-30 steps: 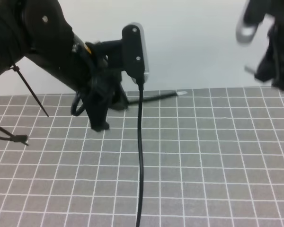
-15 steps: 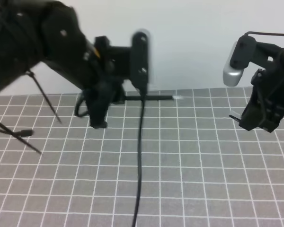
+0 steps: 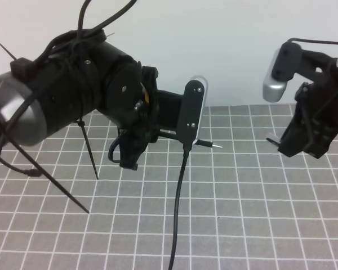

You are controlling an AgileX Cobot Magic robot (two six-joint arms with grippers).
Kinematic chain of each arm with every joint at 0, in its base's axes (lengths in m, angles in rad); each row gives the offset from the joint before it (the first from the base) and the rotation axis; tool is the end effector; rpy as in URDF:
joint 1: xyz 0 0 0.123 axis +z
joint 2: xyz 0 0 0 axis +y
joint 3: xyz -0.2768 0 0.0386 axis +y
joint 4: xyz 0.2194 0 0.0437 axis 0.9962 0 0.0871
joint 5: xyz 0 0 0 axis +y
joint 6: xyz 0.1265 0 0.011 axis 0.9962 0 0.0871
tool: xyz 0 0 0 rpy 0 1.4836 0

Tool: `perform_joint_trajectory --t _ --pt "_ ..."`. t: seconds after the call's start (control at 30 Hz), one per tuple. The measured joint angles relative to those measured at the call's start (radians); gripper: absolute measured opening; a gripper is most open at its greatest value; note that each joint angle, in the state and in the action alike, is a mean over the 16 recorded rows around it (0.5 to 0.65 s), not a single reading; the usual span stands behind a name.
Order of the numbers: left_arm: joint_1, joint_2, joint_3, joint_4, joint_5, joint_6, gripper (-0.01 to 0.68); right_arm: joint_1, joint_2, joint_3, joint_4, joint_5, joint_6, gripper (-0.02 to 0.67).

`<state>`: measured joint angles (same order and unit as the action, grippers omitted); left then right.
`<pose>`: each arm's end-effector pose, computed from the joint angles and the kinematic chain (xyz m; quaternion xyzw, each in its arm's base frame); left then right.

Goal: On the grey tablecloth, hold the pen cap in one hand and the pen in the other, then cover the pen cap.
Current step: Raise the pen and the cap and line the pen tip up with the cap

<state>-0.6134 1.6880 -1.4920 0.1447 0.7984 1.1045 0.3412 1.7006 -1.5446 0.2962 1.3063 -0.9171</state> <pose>0.3123 -0.2038 0.2944 0.7341 0.5926 0.1424 0.2993 0.2921 0.1417 0.2823 -0.5594 0.8103 0.1121 0.1340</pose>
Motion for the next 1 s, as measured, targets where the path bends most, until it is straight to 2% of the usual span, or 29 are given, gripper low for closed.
perform_joint_trajectory --t 0.4,1.0 --pt "-0.001 0.030 0.010 0.046 -0.088 -0.022 0.043 0.059 0.005 0.000 0.003 0.000 -0.010 -0.004" --pt "-0.025 0.041 0.010 0.088 -0.130 -0.015 0.043 0.059 0.070 0.000 -0.023 -0.035 -0.044 -0.004"
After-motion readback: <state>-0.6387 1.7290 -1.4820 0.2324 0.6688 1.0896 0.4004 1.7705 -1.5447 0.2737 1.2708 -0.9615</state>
